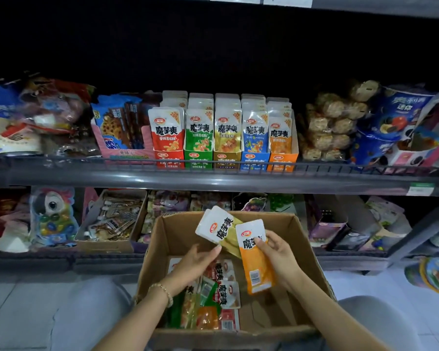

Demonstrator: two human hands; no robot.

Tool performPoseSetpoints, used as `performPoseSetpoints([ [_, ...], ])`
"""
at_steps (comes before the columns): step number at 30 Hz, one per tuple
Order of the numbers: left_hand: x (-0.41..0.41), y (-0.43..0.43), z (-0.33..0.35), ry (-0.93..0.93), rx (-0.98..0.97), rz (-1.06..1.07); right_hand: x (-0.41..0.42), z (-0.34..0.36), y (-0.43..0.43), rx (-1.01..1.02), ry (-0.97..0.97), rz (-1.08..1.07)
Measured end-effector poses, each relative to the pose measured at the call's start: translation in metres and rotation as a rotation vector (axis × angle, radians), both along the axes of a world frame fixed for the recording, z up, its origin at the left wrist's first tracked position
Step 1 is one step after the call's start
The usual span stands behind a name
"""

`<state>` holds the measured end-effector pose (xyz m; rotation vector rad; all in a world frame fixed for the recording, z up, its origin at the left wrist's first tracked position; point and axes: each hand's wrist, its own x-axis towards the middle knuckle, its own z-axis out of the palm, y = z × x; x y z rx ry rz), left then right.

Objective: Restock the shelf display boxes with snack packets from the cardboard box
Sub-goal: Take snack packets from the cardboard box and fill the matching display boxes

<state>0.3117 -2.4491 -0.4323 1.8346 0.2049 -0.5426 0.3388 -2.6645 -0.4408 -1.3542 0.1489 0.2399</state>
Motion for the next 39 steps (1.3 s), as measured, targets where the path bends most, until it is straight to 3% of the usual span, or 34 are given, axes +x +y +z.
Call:
performPoseSetpoints([
  [3, 0.008, -0.012, 0.012, -0.067, -0.213, 0.078, -0.001, 0.011, 0.017, 0.115, 0.041, 0.002],
  [6, 0.013, -0.020, 0.020, -0.201, -0.359, 0.282, -0.006, 0.016, 0.030, 0.012, 0.014, -0.010],
  [10, 0.016, -0.020, 0.038, -0.319, -0.377, 0.384, -0.008, 0.029, 0.033, -0.176, -0.105, 0.042],
  [12, 0.016, -0.011, 0.046, -0.353, -0.377, 0.417, -0.004, 0.040, 0.029, -0.203, -0.158, -0.029],
  [17, 0.013, -0.009, 0.060, -0.324, -0.245, 0.325, 0.009, 0.065, 0.034, -0.118, -0.160, -0.185],
  [23, 0.005, -0.026, 0.067, -0.227, -0.462, 0.267, 0.010, 0.069, 0.064, -0.121, -0.160, -0.253],
  [31, 0.016, -0.013, 0.073, -0.186, -0.534, 0.347, 0.000, 0.075, 0.054, -0.127, -0.227, 0.051],
  [39, 0.020, -0.019, 0.090, -0.133, -0.461, 0.214, 0.012, 0.076, 0.029, -0.232, -0.319, -0.171],
])
